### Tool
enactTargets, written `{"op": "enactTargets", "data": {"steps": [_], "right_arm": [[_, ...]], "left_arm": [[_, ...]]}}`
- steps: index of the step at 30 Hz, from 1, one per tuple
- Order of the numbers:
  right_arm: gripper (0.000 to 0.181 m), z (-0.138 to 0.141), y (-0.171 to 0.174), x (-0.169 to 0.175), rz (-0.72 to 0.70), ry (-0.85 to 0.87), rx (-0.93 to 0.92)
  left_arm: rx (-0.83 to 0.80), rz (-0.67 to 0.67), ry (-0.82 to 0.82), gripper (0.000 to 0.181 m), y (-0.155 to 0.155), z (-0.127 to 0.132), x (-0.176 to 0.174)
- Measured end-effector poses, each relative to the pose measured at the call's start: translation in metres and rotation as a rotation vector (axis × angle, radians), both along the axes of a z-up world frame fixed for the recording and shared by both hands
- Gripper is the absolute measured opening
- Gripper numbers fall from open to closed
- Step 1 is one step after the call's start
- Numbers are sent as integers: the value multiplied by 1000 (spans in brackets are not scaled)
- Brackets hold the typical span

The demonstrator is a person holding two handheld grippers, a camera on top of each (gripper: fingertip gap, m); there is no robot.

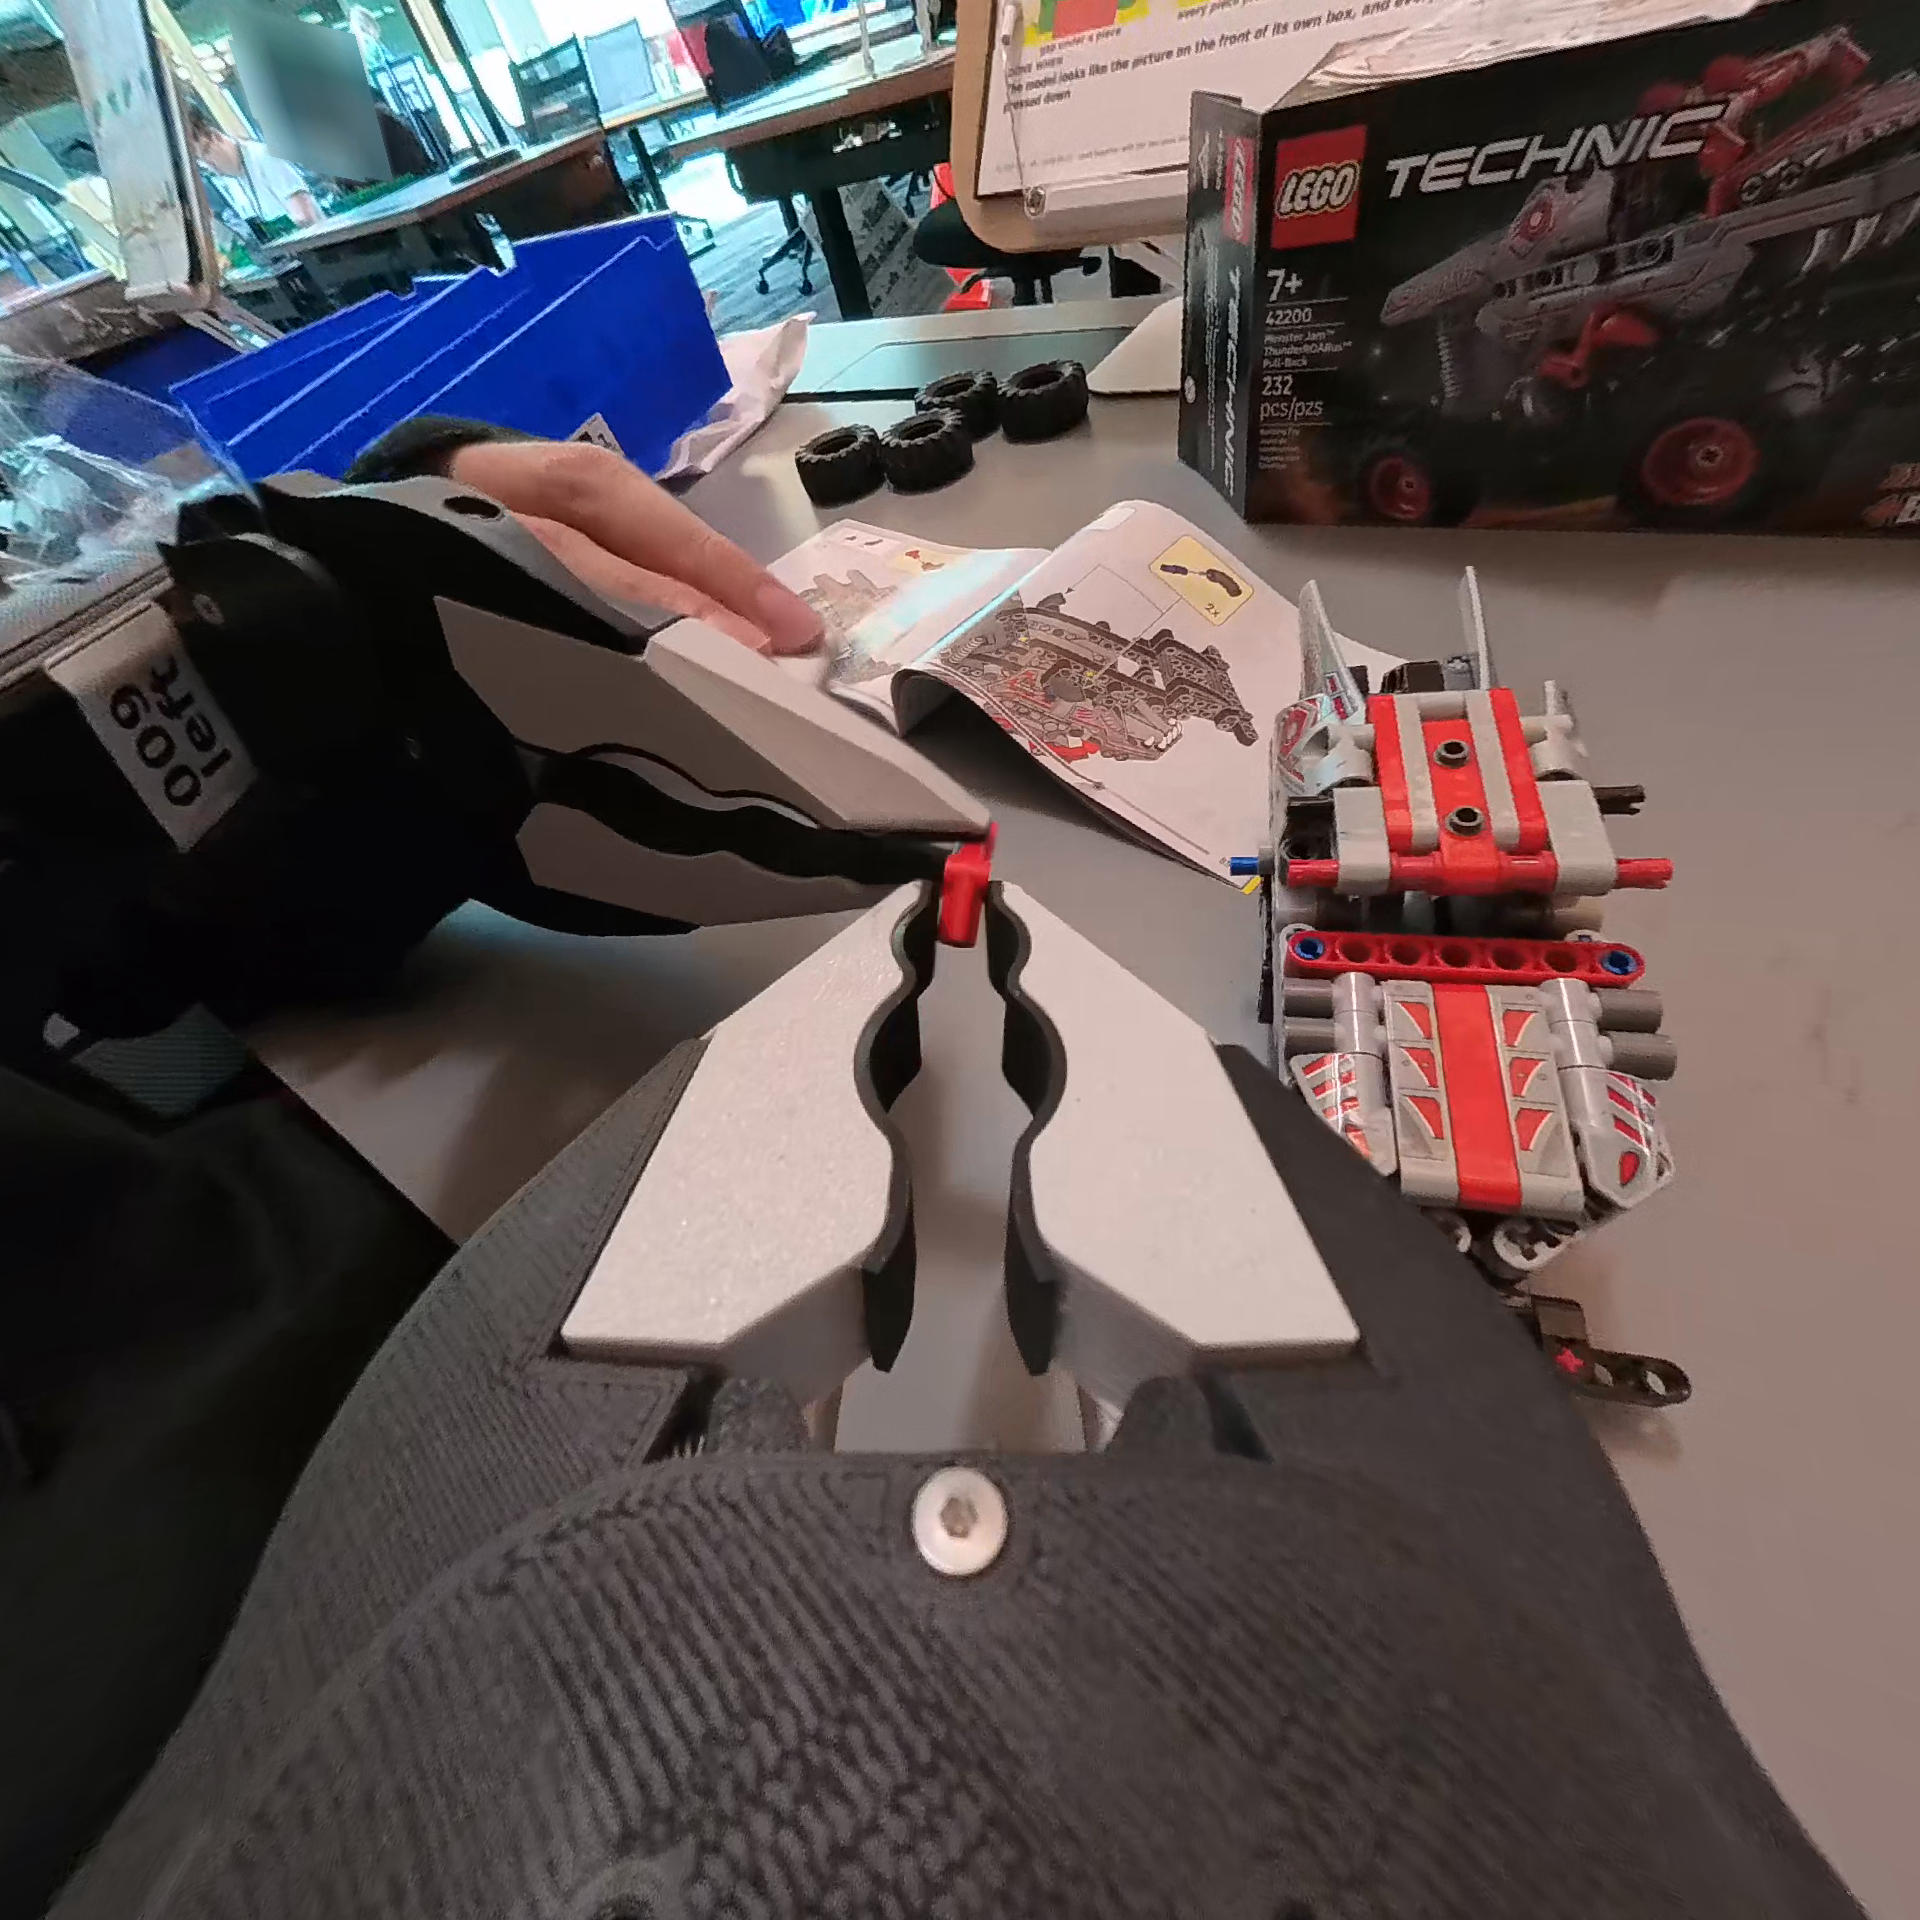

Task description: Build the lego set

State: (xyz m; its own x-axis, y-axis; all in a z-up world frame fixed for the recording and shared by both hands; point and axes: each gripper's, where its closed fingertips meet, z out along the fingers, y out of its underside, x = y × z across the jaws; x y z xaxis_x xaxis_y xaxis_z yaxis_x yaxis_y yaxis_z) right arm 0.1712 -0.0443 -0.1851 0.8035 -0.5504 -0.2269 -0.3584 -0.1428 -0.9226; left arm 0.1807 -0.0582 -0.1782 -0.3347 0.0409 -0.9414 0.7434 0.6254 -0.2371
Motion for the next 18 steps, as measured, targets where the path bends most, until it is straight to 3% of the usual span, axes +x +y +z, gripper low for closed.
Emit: {"op": "enactTargets", "data": {"steps": [7, 18], "right_arm": [[19, 6, -4, 5, -20, -67, -18], [6, 1, -18, 21, -105, -97, -38]], "left_arm": [[-77, 10, -2, 5, 1, 12, 12], [-1, -6, -219, 4, -14, 9, 25]]}}
